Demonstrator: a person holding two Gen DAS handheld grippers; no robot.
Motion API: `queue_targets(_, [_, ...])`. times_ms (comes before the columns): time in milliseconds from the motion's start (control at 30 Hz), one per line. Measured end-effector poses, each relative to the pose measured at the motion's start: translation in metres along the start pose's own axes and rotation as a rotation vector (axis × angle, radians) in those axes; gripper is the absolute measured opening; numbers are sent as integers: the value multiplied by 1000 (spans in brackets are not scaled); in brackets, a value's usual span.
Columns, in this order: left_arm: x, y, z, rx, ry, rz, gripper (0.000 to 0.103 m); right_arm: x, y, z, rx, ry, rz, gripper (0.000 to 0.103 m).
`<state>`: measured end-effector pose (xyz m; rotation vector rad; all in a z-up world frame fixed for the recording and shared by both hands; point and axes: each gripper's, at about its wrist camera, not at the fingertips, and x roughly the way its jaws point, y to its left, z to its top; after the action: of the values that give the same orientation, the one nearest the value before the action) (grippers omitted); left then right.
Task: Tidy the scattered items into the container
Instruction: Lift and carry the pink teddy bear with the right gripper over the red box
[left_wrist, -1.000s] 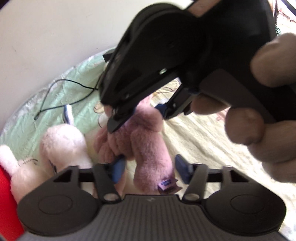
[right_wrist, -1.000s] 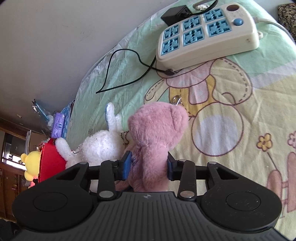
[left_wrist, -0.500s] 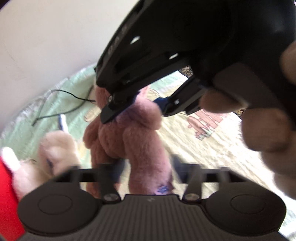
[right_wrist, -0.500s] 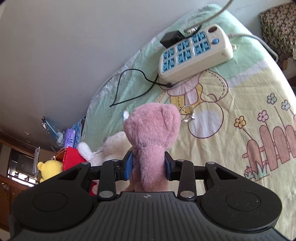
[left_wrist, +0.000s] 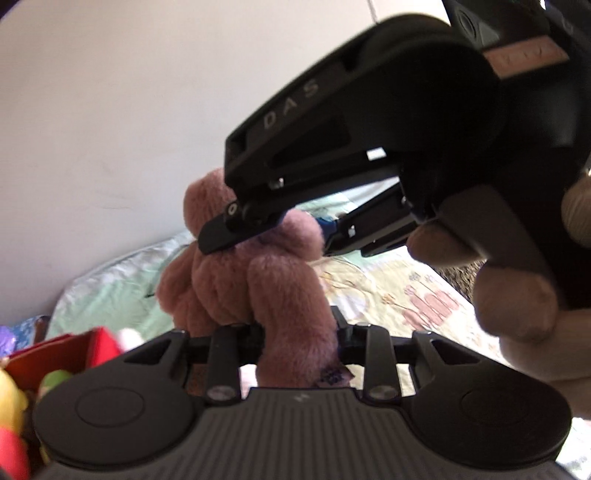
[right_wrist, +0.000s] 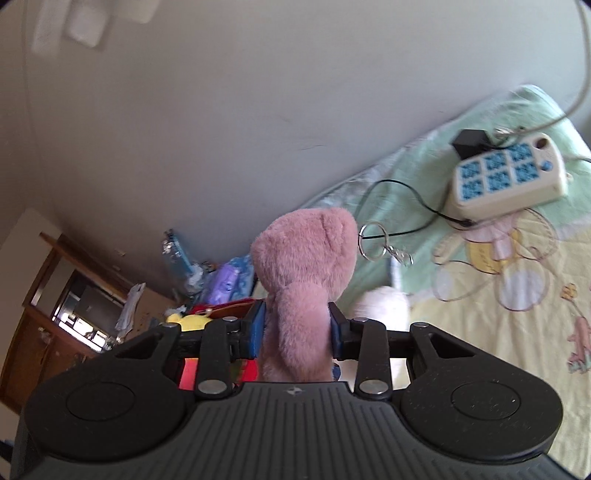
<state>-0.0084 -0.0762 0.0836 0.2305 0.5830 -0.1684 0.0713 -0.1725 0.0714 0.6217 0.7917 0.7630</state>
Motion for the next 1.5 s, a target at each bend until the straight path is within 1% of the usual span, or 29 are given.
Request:
queue_targets(100, [-19,20,0,-40,-14,25,31,12,23,-2,-35,6,34,36])
queue_targets(233, [-44,43,-11,-80,-31,46,31,33,47,-6,-54,25,67,36])
queue_targets(400, [-52,84,-21,-119,-31,24,31,64,77,-14,-75,40,40,36])
queue_targets(600, [-62,129,-36,-146,-29,-24,31,96,109,-25,-90,43,-14,36])
queue_targets(633, [-64,135,-40,-155,-26,-39,28,103,114,-27,-91,45,-30,36])
queue_targets(733, [-61,161,-51,-186,-19,-93,28,119,126,-33,-90,54,-84,36])
queue_targets(933, [-38,212,-71,-261,15,-242,28,150,145,-45,-128,86,-265,36])
queue_targets(1100, [-36,221,-83,-307,42,-339,26,168,151,-52,-138,114,-379,36])
queue_targets(1233, [-25,233,-92,-374,68,-431,26,184,164,-56,-207,141,-501,35])
queue_targets(1300, [-22,237,-94,-410,68,-468,26,189,170,-55,-242,152,-544,34])
queue_targets(1433, [-15,241,-98,-454,75,-507,26,199,172,-53,-268,187,-616,34])
queue_targets(1500, [-15,242,-100,-460,68,-513,26,203,174,-53,-282,202,-644,34])
